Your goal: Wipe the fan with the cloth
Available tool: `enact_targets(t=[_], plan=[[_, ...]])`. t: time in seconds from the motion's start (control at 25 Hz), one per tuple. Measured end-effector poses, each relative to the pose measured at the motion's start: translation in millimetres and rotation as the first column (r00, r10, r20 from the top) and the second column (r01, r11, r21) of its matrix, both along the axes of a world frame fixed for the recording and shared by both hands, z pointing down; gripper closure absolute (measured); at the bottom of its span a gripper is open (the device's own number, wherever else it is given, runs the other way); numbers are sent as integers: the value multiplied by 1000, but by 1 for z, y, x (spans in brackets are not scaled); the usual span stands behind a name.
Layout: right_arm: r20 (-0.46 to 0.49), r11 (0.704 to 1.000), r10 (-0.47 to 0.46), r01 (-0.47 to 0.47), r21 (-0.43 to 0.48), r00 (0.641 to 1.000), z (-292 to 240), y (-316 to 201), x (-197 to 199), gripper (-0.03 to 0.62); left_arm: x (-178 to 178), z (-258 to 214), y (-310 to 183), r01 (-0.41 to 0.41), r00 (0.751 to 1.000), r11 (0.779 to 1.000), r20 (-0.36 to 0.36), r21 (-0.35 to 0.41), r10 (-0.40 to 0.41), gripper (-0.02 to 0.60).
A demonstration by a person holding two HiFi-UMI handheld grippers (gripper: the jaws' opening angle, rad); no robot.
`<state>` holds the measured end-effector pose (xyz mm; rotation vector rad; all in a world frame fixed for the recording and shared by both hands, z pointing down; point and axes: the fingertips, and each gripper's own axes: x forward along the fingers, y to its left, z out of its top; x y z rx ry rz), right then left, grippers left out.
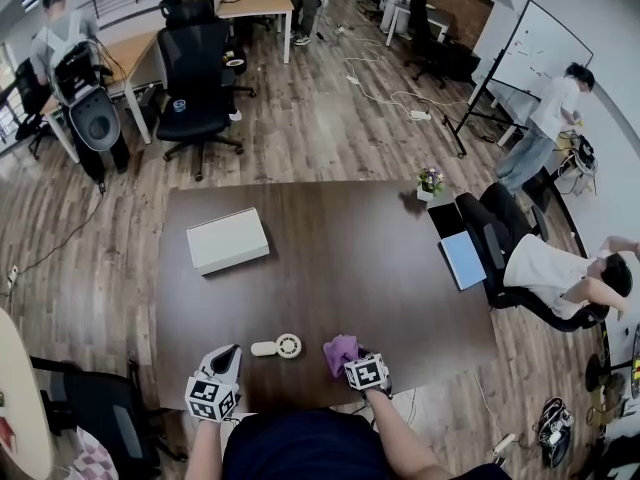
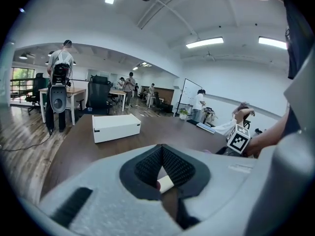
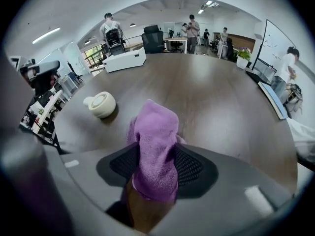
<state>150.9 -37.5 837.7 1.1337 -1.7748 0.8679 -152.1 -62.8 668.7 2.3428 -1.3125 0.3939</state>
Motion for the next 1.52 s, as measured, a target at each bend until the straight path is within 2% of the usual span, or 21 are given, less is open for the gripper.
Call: enact_targets(t=[0.16, 0.32, 0.44, 0.56, 0.68, 0.72, 0.8, 0.84, 1.04, 1.2, 1.36, 1.52], plan=[[-5, 999, 40, -40, -13, 999, 3, 7, 7, 436, 7, 12, 1, -52, 996, 999, 76, -17, 53, 581], [-1, 998, 61, -61, 19, 998, -7, 0, 6, 459, 4, 24, 5, -65, 993, 997, 99, -34, 68, 581], [32, 993, 89, -91, 75, 996, -28, -10, 10, 464, 12, 40, 12, -128, 979, 989, 150, -72, 137, 553], [78, 985, 90, -100, 140, 993, -55, -23, 2, 467, 19, 58, 15, -208, 951, 973, 212, -104, 226, 504], [111, 979, 61, -81, 186, 992, -77, -32, -16, 467, 26, 84, 18, -285, 907, 946, 278, -152, 318, 447], [121, 978, 45, -69, 196, 992, -83, -34, -23, 467, 28, 94, 18, -307, 888, 936, 302, -173, 347, 412], [139, 977, 6, -35, 209, 990, -91, -36, -42, 467, 34, 110, 19, -349, 844, 912, 350, -217, 406, 301], [147, 977, -15, -16, 211, 989, -93, -35, -51, 467, 37, 118, 19, -369, 823, 900, 369, -233, 432, 280], [184, 971, -134, 92, 219, 974, -101, -30, -103, 467, 44, 139, 14, -439, 745, 855, 420, -276, 518, 270], [193, 962, -208, 166, 216, 959, -102, -29, -134, 467, 41, 158, 14, -448, 728, 820, 387, -355, 566, 272], [191, 950, -271, 230, 211, 943, -99, -37, -163, 467, 39, 172, 12, -463, 704, 797, 385, -387, 596, 272], [176, 927, -353, 319, 197, 919, -89, -43, -204, 467, 39, 184, 12, -468, 702, 782, 363, -413, 612, 284]])
